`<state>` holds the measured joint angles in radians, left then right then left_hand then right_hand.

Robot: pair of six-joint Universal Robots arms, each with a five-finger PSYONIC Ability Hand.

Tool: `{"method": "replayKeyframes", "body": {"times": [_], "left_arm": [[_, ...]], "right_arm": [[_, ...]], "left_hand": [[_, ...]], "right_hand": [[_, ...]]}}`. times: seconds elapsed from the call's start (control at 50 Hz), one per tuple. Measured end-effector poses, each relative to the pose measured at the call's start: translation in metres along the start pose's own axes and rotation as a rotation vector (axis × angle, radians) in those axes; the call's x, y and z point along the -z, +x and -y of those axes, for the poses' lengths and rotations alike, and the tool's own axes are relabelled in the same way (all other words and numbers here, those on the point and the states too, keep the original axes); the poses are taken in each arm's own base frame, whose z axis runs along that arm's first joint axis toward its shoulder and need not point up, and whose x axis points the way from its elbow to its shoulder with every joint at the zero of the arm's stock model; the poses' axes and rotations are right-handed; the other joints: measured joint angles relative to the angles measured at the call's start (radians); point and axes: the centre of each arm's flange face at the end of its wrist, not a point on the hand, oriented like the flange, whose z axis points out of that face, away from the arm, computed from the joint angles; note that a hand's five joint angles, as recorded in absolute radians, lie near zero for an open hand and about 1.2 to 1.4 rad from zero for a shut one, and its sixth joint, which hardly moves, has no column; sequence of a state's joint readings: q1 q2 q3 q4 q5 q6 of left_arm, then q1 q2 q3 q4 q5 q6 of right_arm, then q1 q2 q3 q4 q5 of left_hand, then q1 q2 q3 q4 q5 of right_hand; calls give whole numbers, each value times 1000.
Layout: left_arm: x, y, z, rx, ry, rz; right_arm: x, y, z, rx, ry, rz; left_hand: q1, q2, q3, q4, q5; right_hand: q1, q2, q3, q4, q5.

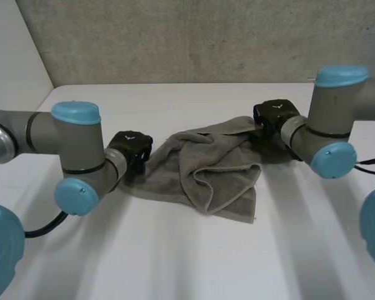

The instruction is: Fold the towel.

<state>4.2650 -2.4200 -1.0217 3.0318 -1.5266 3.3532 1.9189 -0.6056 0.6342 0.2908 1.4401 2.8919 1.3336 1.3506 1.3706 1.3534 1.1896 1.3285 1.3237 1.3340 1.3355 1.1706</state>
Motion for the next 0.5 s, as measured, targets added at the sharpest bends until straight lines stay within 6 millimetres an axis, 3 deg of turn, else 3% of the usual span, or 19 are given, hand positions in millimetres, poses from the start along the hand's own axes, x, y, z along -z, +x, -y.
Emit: {"method": "replayKeyframes", "body": {"times": [0.18, 0.26, 0.3, 0.4, 0.5], "left_arm": [[55, -24, 35, 59, 61, 39], [87, -34, 49, 65, 110, 47], [98, -37, 56, 62, 144, 47], [112, -44, 78, 43, 261, 58], [103, -52, 109, 12, 415, 92]], "right_arm": [[77, -8, 37, 115, -23, 179], [116, 0, 46, 215, -70, 221], [126, 4, 51, 246, -72, 221], [133, 15, 71, 305, 7, 176], [120, 29, 105, 338, 196, 78]], "left_hand": [[0, 1, 4, 0, 0], [17, 4, 7, 0, 5], [19, 6, 7, 2, 5], [19, 6, 8, 2, 6], [19, 6, 8, 3, 6]], "right_hand": [[0, 0, 0, 0, 0], [0, 0, 0, 1, 0], [0, 0, 0, 1, 0], [0, 0, 0, 1, 0], [0, 0, 0, 1, 0]]}}
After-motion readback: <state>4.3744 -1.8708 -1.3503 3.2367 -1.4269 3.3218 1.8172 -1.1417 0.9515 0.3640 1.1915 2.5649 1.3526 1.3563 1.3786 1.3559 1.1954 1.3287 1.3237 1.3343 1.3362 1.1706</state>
